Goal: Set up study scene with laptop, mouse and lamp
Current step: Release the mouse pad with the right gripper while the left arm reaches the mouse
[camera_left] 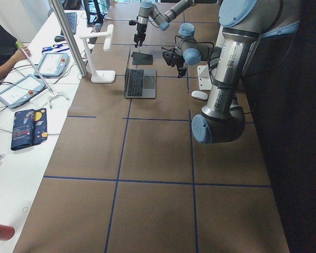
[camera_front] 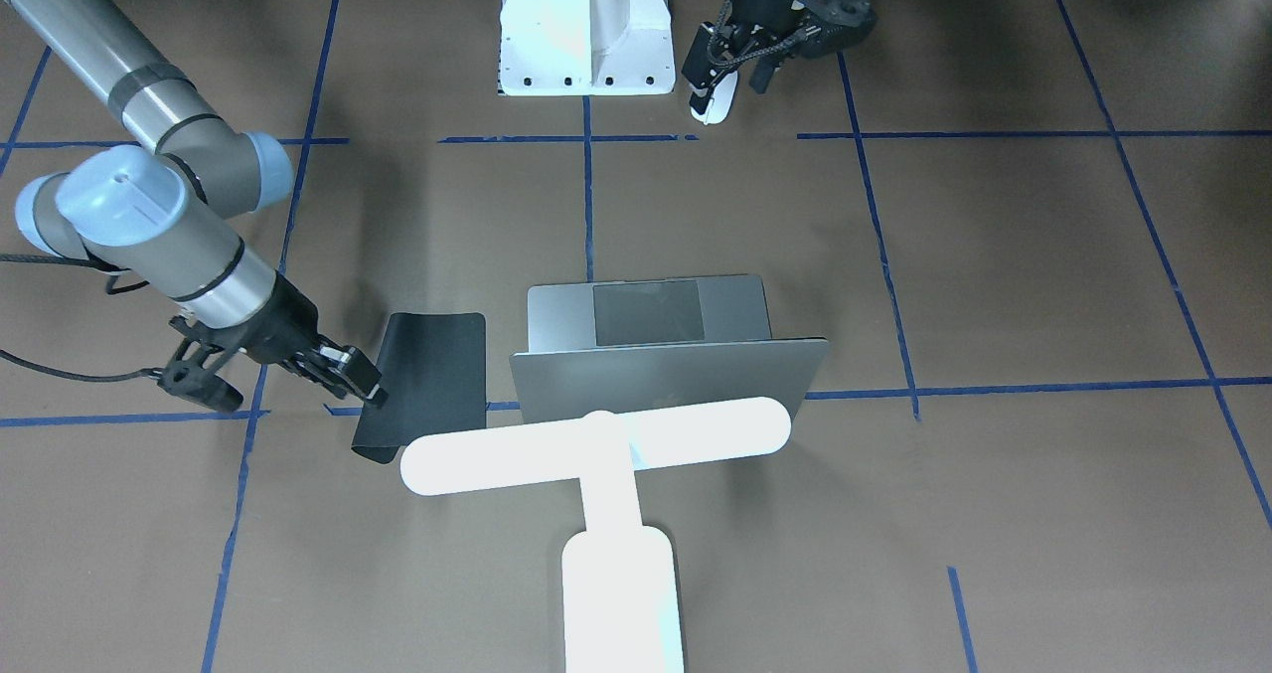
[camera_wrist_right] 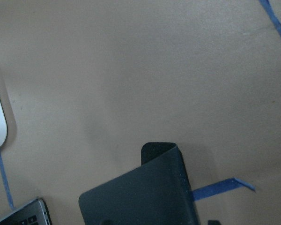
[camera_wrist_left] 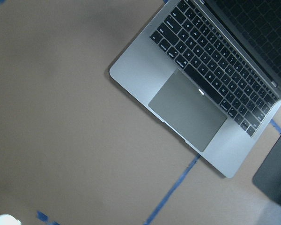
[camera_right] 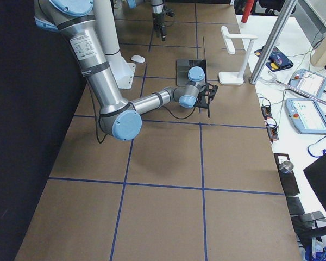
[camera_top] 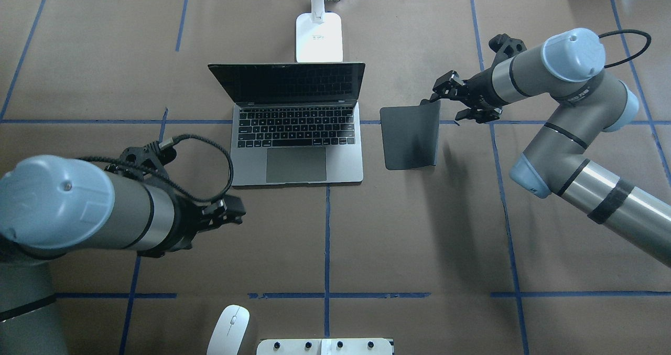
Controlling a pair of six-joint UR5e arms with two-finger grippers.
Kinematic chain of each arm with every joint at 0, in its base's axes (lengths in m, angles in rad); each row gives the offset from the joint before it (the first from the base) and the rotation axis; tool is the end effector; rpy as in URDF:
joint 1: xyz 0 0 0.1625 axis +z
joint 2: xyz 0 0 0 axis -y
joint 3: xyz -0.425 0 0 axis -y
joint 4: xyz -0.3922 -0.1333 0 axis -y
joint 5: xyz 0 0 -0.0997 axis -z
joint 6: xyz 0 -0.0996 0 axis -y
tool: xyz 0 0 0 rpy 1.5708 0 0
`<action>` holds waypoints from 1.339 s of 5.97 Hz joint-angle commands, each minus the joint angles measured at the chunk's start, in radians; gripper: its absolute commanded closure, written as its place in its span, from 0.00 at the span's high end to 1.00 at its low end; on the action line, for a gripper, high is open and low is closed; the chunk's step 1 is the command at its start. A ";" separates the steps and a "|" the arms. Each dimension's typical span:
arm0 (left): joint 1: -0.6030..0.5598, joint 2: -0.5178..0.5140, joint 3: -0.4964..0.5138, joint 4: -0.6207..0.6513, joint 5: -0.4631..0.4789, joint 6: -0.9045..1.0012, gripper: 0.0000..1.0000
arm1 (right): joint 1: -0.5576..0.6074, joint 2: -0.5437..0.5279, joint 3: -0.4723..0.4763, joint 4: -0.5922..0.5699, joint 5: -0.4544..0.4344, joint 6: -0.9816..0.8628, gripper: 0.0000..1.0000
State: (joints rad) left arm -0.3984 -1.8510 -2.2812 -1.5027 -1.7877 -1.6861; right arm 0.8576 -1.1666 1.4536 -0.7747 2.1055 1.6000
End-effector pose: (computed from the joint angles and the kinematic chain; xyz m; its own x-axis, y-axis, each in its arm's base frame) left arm 0.3900 -0.2855 0.2222 0.5274 -0.3439 -0.7769 0.2833 0.9333 -0.2208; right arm -0.3731 -0.5575 0.3943 0.2960 0.3806 0.8761 -0.3650 0.8927 -0.2645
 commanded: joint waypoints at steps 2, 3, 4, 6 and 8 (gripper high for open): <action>0.128 0.111 -0.023 -0.001 0.008 0.326 1.00 | 0.029 -0.073 0.085 0.000 0.030 0.000 1.00; 0.224 0.117 -0.014 -0.010 0.069 0.335 1.00 | 0.034 -0.102 0.121 0.000 0.030 0.000 1.00; 0.307 0.116 -0.011 -0.008 0.158 0.326 1.00 | 0.043 -0.120 0.139 0.000 0.031 0.000 1.00; 0.361 0.102 0.015 -0.037 0.218 0.310 1.00 | 0.044 -0.139 0.175 -0.003 0.030 0.000 1.00; 0.363 0.107 0.069 -0.115 0.211 0.469 1.00 | 0.058 -0.174 0.229 -0.008 0.034 0.000 1.00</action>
State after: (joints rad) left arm -0.0378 -1.7465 -2.2326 -1.5755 -1.5744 -1.2795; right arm 0.9084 -1.3301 1.6637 -0.7797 2.1375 1.5999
